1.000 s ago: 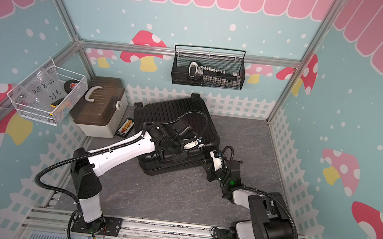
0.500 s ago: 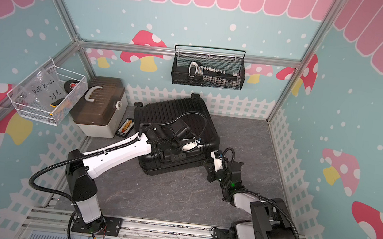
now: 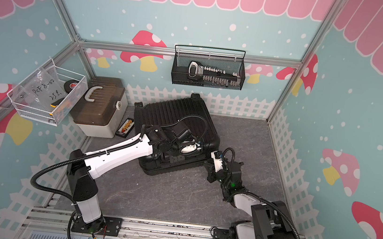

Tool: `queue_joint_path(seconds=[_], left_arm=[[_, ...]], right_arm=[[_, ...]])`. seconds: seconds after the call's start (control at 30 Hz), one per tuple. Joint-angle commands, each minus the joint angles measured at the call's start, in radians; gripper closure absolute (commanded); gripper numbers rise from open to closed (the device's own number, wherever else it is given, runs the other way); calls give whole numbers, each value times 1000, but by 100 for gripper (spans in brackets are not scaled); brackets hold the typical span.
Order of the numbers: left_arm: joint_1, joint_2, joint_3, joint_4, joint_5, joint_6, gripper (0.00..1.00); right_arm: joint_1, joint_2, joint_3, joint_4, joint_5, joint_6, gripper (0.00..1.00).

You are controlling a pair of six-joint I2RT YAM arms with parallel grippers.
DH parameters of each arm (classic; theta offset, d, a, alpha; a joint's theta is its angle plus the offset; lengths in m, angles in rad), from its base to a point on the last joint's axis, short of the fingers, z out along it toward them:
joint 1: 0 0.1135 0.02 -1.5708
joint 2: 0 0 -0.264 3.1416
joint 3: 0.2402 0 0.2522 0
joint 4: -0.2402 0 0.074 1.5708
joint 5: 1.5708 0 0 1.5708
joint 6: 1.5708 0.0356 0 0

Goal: Close the suitcase zippers
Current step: Zip the zipper on the suitcase.

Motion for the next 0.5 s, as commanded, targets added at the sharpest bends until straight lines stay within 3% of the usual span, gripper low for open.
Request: queue_joint_path(seconds=[0.0, 0.2, 0.47], left_arm=[[48, 72, 48, 16, -34, -18, 82], [48, 143, 148, 26, 21, -74, 88], [39, 199, 303, 17, 0, -125, 94]], right_arm=[[12, -45, -17, 49, 11, -47, 100], [50, -87, -30, 20, 30, -83, 100], [130, -151, -25, -42, 67, -117, 100]])
